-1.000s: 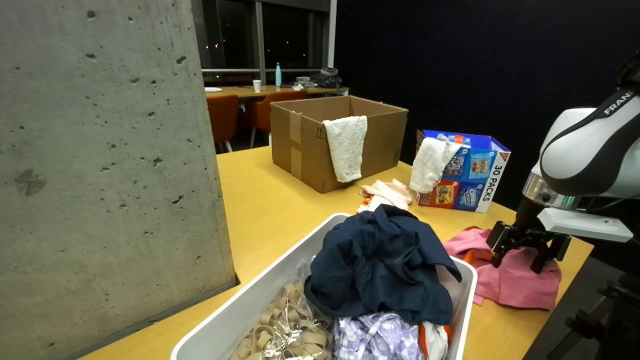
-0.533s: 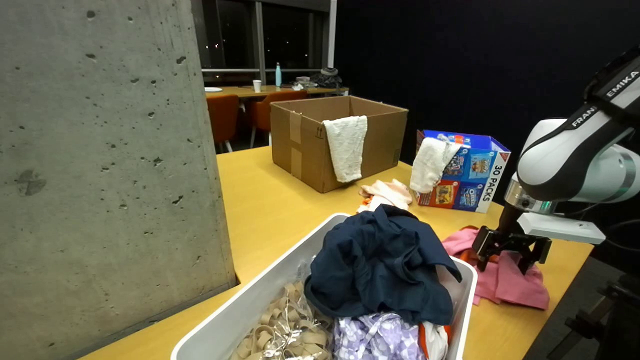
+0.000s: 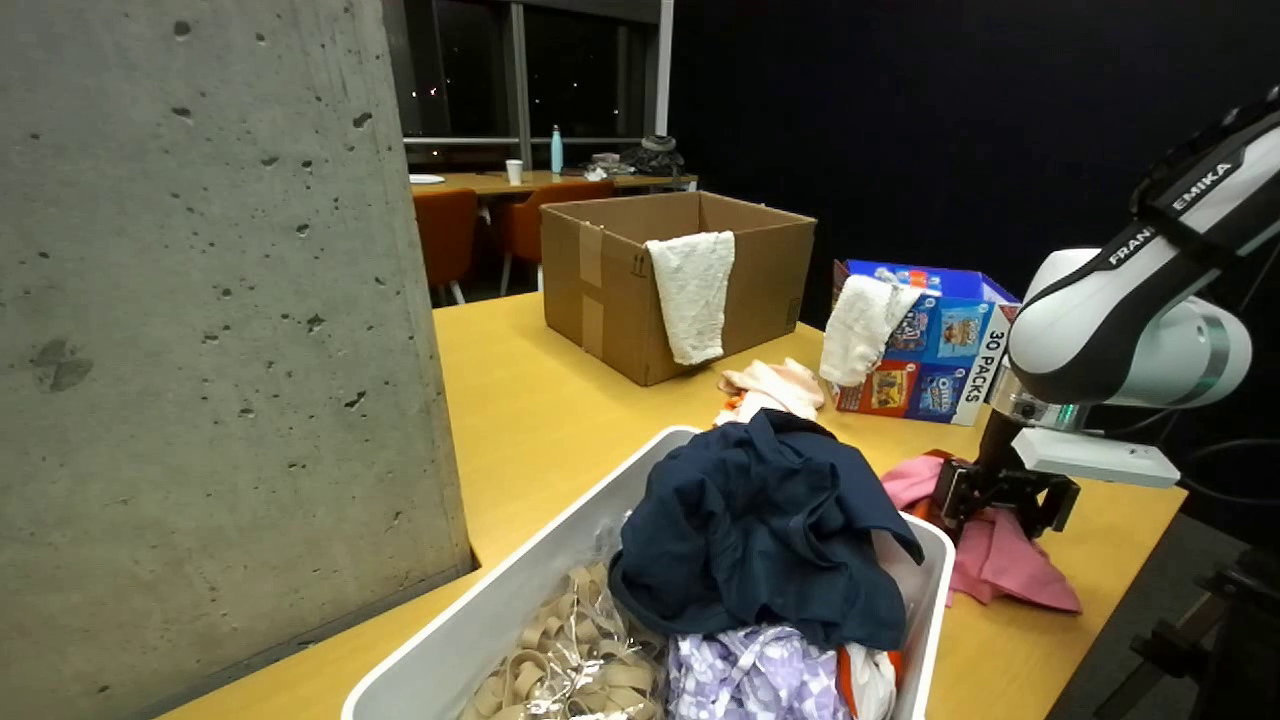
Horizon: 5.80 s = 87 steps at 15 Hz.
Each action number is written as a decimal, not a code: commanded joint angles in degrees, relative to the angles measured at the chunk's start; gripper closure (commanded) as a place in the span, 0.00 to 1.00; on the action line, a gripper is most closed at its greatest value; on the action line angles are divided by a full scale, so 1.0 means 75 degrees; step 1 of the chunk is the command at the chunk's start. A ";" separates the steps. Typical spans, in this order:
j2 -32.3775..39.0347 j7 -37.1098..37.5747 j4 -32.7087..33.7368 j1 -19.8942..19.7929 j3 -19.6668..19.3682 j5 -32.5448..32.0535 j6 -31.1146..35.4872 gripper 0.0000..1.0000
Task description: Use the pink shirt to put the yellow container in the basket, then put the peach shirt in the basket
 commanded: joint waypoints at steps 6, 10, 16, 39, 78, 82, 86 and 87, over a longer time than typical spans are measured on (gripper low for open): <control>-0.0099 0.0092 0.0151 0.0047 -0.0081 -0.0009 -0.0280 0.68; -0.0399 0.0214 -0.0065 0.0129 -0.0208 -0.0068 -0.0307 0.70; -0.1470 0.0342 -0.0822 0.0310 -0.0469 -0.0199 -0.0255 0.70; -0.3299 0.2994 0.0940 0.2610 0.0747 -0.4051 -0.2865 0.70; -0.3536 0.2946 -0.0114 0.2981 0.0165 -0.2898 -0.2940 0.00; -0.4662 0.2674 -0.1430 0.2357 -0.0025 -0.2902 -0.1421 0.00; -0.5183 0.2416 -0.2118 0.1766 -0.0167 -0.2872 -0.0325 0.00; -0.5171 0.2290 -0.2140 0.1630 -0.0202 -0.2863 -0.0090 0.00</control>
